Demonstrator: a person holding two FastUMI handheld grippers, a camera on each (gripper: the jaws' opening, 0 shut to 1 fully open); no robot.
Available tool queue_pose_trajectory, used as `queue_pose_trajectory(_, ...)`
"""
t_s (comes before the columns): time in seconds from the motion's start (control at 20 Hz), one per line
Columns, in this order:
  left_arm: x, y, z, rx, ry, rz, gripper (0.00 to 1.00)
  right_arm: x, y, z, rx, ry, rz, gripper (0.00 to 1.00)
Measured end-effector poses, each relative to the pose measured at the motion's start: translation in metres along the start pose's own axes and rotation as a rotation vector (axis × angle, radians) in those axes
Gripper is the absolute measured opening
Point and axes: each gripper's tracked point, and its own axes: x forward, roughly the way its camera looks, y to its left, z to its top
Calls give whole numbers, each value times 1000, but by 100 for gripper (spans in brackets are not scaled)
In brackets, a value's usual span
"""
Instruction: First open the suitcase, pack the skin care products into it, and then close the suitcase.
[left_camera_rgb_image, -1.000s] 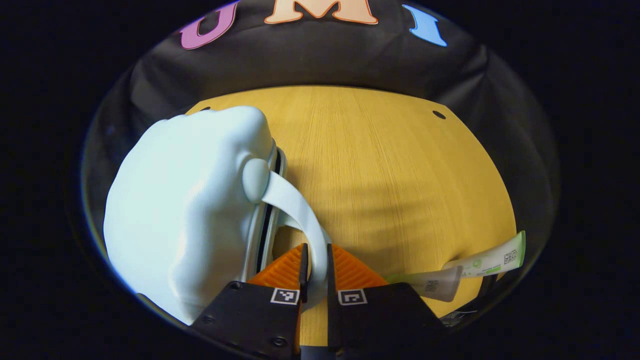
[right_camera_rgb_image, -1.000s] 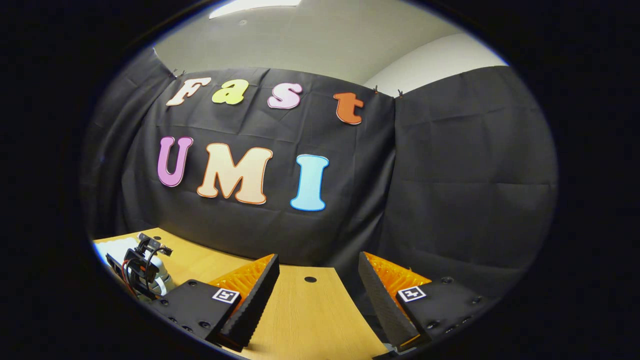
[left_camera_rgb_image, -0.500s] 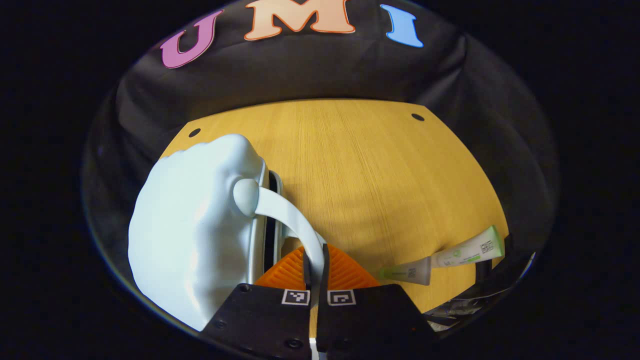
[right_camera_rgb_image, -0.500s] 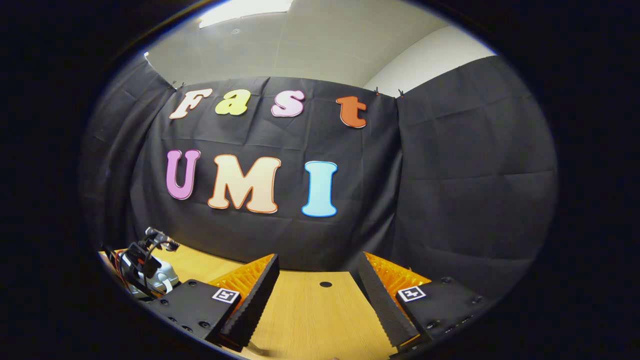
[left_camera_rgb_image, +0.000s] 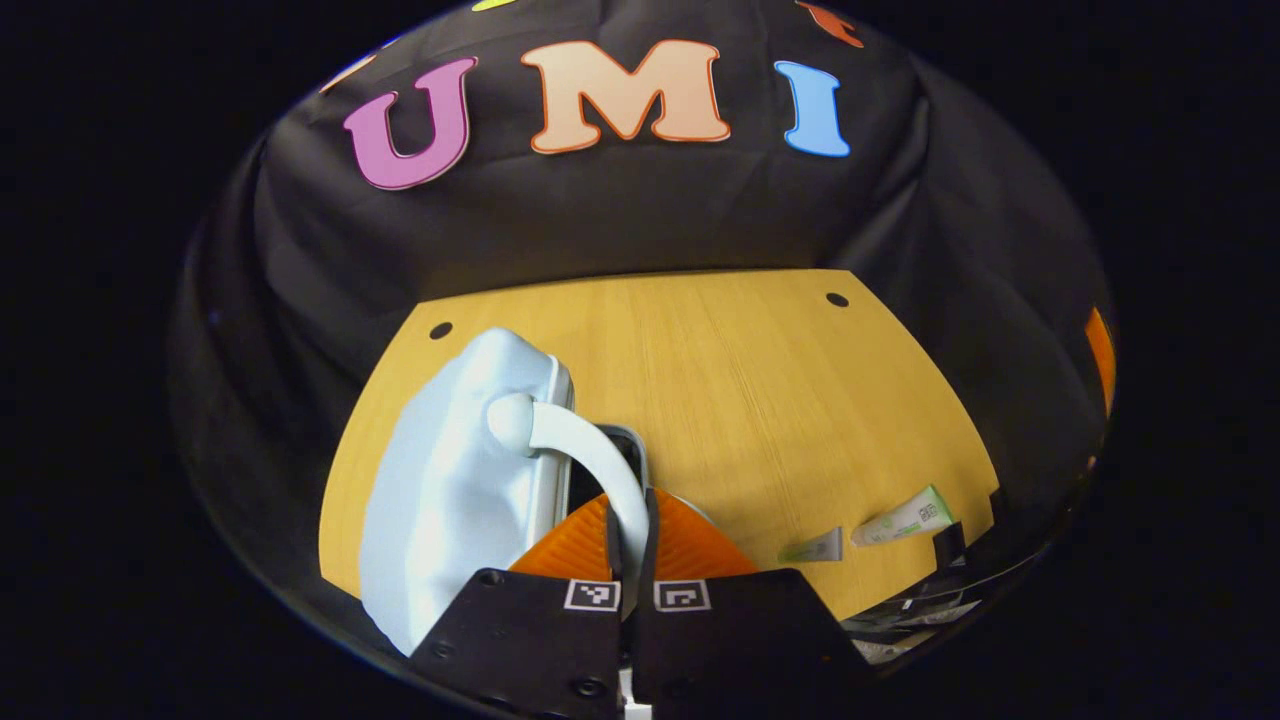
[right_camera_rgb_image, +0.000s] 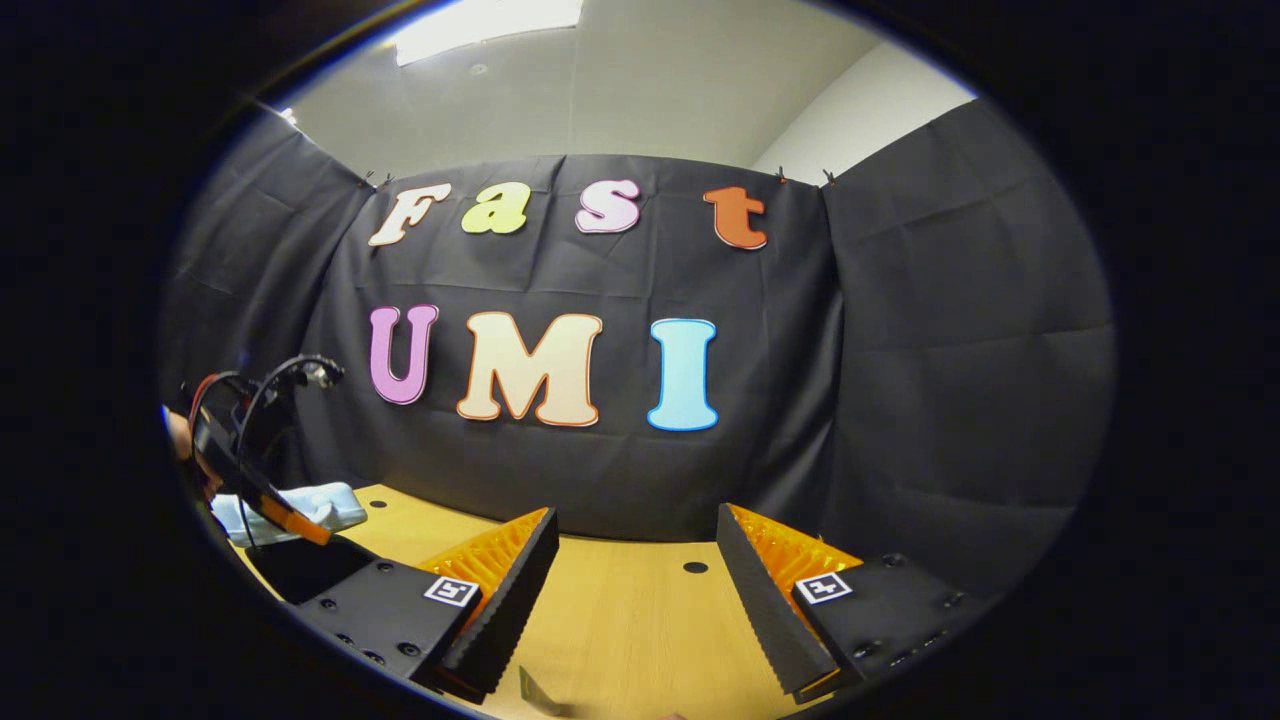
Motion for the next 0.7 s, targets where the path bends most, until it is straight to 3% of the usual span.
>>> queue_pose_trajectory(0.5,-33,79,35,-23,-90,118,0,7,36,4,-15,-3,34,98)
queue_pose_trajectory(0.7,-52,146,50,-49,-135,199,0,11,56,6,-26,-5,47,99)
